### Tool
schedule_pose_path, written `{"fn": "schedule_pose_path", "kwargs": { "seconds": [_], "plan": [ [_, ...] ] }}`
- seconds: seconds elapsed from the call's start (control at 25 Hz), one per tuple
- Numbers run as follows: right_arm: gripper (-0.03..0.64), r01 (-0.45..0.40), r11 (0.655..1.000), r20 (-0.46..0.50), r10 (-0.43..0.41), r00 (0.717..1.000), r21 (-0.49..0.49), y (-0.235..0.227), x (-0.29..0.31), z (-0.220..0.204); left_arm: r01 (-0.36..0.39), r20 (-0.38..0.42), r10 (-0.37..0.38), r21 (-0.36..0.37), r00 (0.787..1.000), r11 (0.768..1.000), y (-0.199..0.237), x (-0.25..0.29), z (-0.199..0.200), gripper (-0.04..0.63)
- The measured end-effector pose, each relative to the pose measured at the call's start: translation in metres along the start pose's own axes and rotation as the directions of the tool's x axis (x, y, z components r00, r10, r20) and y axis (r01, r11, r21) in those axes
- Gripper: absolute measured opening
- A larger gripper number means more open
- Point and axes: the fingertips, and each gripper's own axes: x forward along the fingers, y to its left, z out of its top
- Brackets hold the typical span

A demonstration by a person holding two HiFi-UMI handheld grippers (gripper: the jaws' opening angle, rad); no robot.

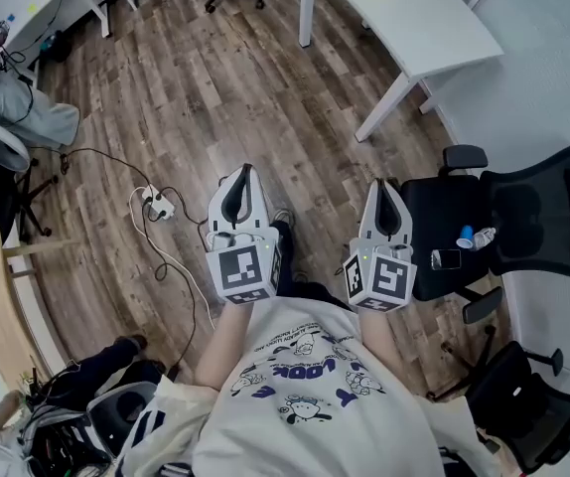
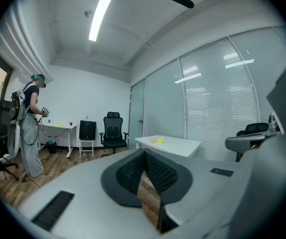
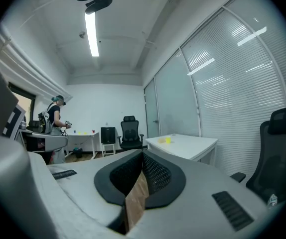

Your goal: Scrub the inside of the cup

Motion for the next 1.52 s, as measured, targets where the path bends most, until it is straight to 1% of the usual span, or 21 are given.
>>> {"fn": "schedule_pose_path", "kwargs": {
  "seconds": [0.32,0.44,0.68,0.76,1.0,1.2,1.52],
  "plan": [
    [0.032,0.045,0.999,0.001,-0.045,0.999,0.001,0.004,0.087,0.01,0.031,0.003,-0.031,0.033,1.0,0.999,0.035,0.085,0.019,0.032],
    [0.032,0.062,0.998,0.003,-0.062,0.998,0.0,0.006,0.116,0.016,0.047,0.008,-0.048,0.033,0.999,0.998,0.045,0.116,0.028,0.032],
    [0.031,0.079,0.997,-0.002,-0.079,0.997,0.005,0.014,0.162,0.021,0.077,0.007,-0.078,0.061,0.997,0.995,0.058,0.159,0.039,0.032],
    [0.032,0.082,0.997,-0.007,-0.082,0.997,0.004,0.015,0.173,0.021,0.08,0.004,-0.08,0.066,0.997,0.995,0.059,0.169,0.038,0.032],
    [0.031,0.092,0.996,-0.032,-0.092,0.995,0.008,0.009,0.198,0.017,0.093,-0.025,-0.092,0.046,0.995,0.995,0.06,0.198,0.032,0.032],
    [0.031,0.093,0.996,-0.038,-0.093,0.995,0.01,0.003,0.223,0.015,0.087,-0.028,-0.086,0.046,0.996,0.995,0.063,0.224,0.031,0.032],
    [0.031,0.085,0.996,-0.037,-0.084,0.996,0.019,-0.025,0.294,0.018,0.073,-0.042,-0.071,0.056,0.997,0.996,0.058,0.294,0.035,0.032]
  ]
}}
